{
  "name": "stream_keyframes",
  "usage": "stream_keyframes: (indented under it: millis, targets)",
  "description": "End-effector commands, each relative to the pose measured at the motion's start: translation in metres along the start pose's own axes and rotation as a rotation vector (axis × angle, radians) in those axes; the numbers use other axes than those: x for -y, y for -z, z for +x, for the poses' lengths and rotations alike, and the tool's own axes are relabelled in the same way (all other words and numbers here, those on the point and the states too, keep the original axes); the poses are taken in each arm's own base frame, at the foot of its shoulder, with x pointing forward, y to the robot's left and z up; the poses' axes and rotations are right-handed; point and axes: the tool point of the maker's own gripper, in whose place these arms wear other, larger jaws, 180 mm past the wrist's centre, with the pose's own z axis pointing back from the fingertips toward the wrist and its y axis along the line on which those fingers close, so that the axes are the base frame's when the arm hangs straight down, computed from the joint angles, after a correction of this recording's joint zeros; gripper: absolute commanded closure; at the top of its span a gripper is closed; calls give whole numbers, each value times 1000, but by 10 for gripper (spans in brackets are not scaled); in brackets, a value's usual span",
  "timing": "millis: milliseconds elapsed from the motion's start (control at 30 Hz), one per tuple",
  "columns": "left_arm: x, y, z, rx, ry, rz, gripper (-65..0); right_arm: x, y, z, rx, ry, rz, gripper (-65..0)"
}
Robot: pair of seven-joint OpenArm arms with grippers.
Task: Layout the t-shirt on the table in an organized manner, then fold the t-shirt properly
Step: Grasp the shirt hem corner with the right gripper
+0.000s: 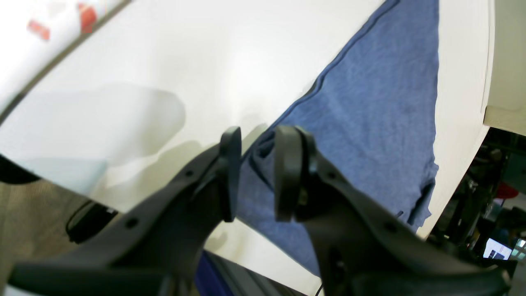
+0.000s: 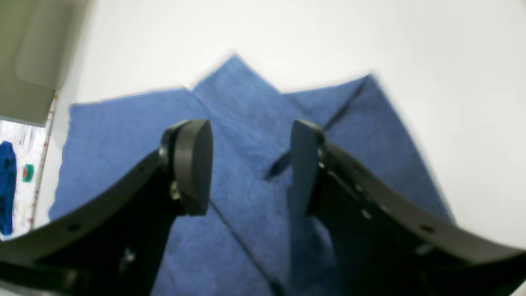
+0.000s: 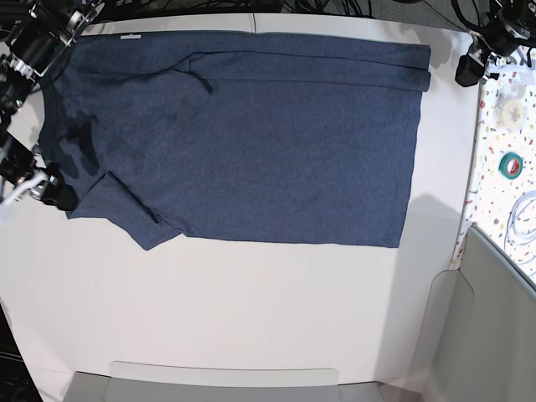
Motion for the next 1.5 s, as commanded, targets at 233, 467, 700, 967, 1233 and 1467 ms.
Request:
stream_keyframes:
  millis: [233,467,700,967,1233,1467]
  targets:
    - [2,-5,3,9,14,-3,-146,-8,21,12,36,70,81,-303]
    - [2,-5,3,9,14,-3,-146,-7,29,-7,25,136,100,-303]
    - [1,-6,4,9,17,1,-146,30,-5,-2,127,219,13,-303]
    - [2,-4,2,1,24,0,-146,65,-26,48,152,162,-124,-303]
    - [2,-5,3,3,23,-1,-146,58,16,69,61,96,-133,-303]
    - [1,-6,3,7,18,1,-146,61,26,65,-1,34,-175,-303]
